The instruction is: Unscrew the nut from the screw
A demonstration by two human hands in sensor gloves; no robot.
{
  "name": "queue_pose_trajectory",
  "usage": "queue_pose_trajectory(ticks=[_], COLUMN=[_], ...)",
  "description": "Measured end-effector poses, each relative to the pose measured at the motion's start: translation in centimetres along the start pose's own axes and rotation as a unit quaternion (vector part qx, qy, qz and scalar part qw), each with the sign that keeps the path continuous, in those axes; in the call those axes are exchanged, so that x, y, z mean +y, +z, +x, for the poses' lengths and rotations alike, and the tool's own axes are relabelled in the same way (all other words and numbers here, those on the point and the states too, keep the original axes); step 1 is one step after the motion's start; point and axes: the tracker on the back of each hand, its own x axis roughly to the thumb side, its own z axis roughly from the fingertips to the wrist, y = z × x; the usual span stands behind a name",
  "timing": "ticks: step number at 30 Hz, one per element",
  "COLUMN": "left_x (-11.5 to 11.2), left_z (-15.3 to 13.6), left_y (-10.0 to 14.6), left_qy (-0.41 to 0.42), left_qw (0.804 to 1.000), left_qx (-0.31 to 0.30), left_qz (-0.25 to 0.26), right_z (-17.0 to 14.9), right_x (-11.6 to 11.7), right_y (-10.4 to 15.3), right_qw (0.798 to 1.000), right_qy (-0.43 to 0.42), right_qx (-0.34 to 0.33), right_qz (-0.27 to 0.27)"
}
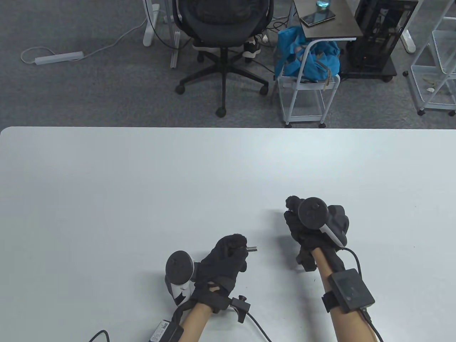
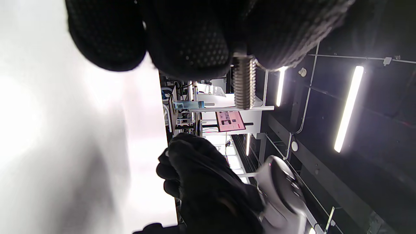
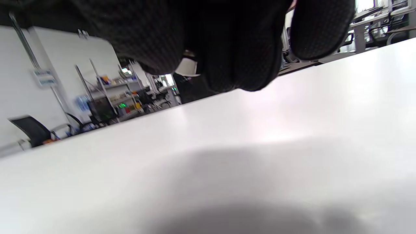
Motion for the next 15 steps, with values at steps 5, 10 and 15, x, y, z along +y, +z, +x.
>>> queue_pose_trajectory(ticks=[5,10,15], left_x=[0.2,0.5,0.9], left_z=[-0.1,-0.5,-0.8], left_y=[0.0,-0.1,-0.2], left_qy=[-0.009,-0.017,-0.024], left_qw=[1.0,1.0,1.0], left_qx=[-0.004,0.003,0.007], left_qz=[0.001,0.008,0.014], right_z=[-1.5,-2.3,-2.3], right_x=[1.8,2.7,3.2], right_y=[-2.6,-3.6,-3.5], right_qw=[0.997,0.995,0.992], right_qy=[0.07,0.083,0.114], right_qx=[0.021,0.04,0.03], right_qz=[0.02,0.046,0.04])
